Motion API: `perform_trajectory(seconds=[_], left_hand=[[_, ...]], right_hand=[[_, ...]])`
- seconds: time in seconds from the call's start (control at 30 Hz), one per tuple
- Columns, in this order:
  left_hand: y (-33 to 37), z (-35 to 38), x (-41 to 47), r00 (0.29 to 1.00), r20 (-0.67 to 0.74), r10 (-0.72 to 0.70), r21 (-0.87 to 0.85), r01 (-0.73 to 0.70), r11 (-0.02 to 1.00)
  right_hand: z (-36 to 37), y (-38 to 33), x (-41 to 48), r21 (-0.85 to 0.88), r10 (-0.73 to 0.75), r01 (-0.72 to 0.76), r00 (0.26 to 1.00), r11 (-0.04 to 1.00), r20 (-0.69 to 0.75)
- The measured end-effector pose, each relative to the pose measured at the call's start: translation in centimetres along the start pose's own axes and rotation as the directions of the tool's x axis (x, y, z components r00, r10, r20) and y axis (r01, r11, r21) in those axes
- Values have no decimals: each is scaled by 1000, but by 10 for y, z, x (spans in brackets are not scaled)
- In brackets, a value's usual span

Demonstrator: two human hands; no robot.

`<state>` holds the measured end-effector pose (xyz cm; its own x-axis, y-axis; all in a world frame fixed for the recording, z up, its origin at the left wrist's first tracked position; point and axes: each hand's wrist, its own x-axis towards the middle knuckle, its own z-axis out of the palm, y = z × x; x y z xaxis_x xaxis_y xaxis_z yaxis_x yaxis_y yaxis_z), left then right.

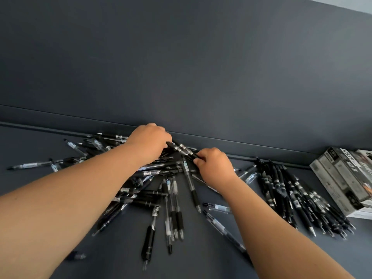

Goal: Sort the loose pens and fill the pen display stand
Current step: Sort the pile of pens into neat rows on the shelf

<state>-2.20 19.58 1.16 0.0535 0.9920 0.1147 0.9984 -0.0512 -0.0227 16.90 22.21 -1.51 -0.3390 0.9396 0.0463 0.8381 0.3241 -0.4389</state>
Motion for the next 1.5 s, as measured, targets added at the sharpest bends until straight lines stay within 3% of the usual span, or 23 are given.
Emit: perform_trajectory(seconds=[0.17,0.33,0.53,0.73,0.87,1.03,1.13,1.23,1.37,1.5], left_hand=[[5,-18,-6,979,-185,90,-47,-100,994],[39,-36,-10,955,-297,21,-203,-85,975],[88,-27,-23,981,-183,-65,-257,17,966],[119,-4,-34,994,-78,-79,-246,58,968],[131,3,-34,998,-26,-63,-218,55,974],[136,9,-33,996,55,-73,-181,82,980],[135,10,-30,993,72,-95,-172,106,979],[133,11,-26,990,86,-108,-173,122,977],[135,11,-20,991,99,-93,-134,106,985],[136,11,-15,991,100,-94,-84,102,991]], right_hand=[[-27,-5,-11,49,-74,76,997,996,-39],[-65,17,-40,41,-77,82,991,996,-113],[-101,82,-86,47,118,-109,939,993,-322],[-99,139,-112,-186,232,-330,883,925,-409],[-86,144,-122,-332,254,-376,899,865,-355],[-80,139,-127,-311,251,-348,916,884,-313],[-78,120,-122,-190,69,-146,928,971,-366],[-68,94,-112,-101,-104,84,971,991,-216],[-55,89,-94,-201,-21,7,997,980,-70],[-55,94,-80,-207,65,-80,995,975,-78]])
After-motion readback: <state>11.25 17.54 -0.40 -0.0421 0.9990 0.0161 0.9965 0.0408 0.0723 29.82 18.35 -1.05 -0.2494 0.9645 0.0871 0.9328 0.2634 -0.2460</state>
